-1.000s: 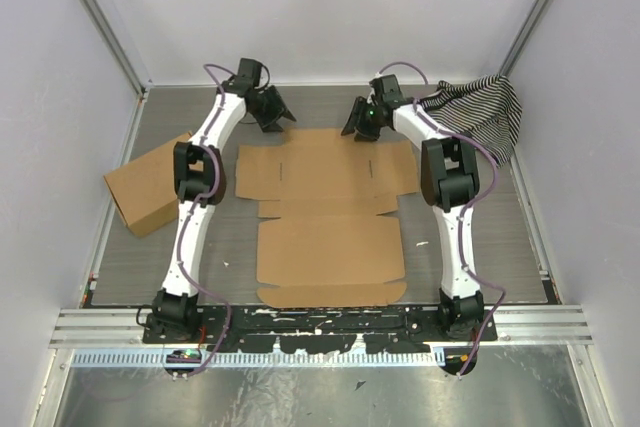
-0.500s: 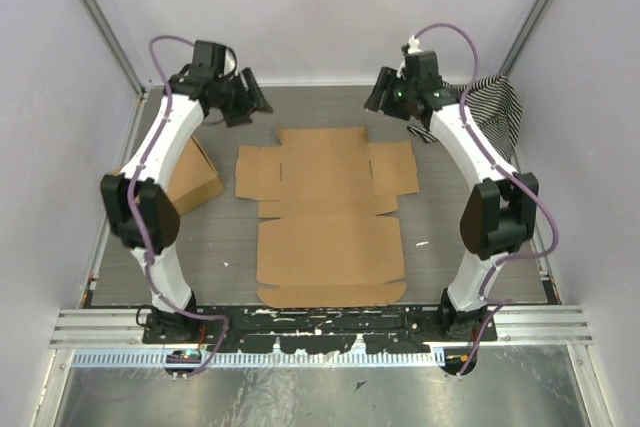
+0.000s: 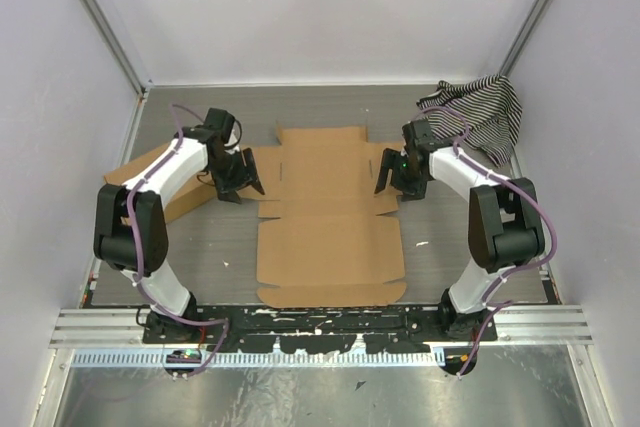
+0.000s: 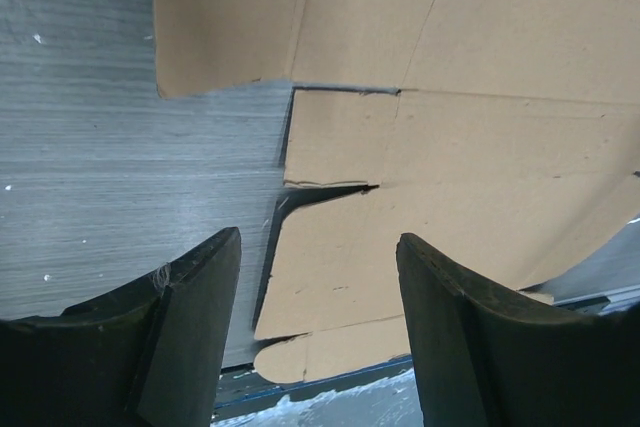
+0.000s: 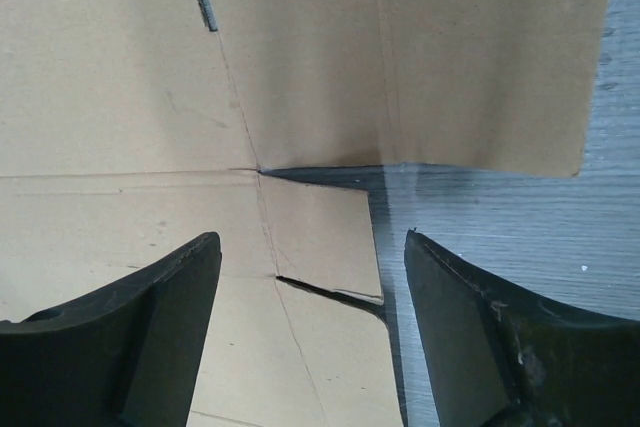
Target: Fold the paper box
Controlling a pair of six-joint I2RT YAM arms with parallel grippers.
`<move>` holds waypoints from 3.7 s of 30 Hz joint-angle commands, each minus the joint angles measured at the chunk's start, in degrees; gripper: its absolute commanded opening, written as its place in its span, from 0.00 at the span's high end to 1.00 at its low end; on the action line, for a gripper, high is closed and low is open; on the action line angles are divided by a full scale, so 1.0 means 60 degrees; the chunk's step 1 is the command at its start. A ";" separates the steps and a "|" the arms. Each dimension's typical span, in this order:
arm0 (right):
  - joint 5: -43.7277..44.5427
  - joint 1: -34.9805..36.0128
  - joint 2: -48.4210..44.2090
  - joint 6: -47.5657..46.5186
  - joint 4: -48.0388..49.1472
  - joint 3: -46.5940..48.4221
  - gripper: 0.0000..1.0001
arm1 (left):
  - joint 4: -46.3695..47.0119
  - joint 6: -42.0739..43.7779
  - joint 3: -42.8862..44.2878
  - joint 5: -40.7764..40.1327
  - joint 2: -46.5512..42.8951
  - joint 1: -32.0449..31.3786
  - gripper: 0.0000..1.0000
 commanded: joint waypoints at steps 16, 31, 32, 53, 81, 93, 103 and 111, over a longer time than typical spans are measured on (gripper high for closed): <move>-0.0577 -0.0008 -0.0509 -0.0204 0.0648 -0.0660 0.23 | 0.0746 0.0040 -0.1204 -0.0004 0.0331 -0.0591 0.30; -0.0911 0.0000 -0.0423 -0.0092 0.0651 -0.0677 0.29 | 0.1345 -0.0167 -0.0625 0.0158 0.1629 -0.0978 0.33; -0.0925 -0.0015 -0.0424 -0.0084 0.0645 -0.0662 0.30 | 0.1360 -0.0181 -0.0607 0.0190 0.1652 -0.0993 0.34; -0.1354 0.0239 -0.0247 -0.0010 0.0341 0.0576 0.35 | 0.0674 -0.0420 0.1269 0.0309 0.1467 -0.1605 0.41; -0.0865 0.1727 0.2024 0.0427 0.0299 0.1579 0.36 | 0.0645 -0.0755 0.3120 0.0228 0.4351 -0.2684 0.41; 0.0782 0.1515 0.1358 0.0048 -0.0585 0.3889 0.36 | -0.1573 -0.0009 0.7124 -0.1520 0.4197 -0.2346 0.39; 0.0747 -0.0074 0.1977 -0.0144 -0.0378 0.4979 0.36 | -0.2867 -0.0198 1.1396 -0.2585 0.7059 -0.1206 0.41; 0.0594 -0.0293 0.2336 -0.0359 -0.0144 0.5493 0.36 | -0.2168 -0.0473 1.1874 -0.3101 0.7829 -0.0926 0.43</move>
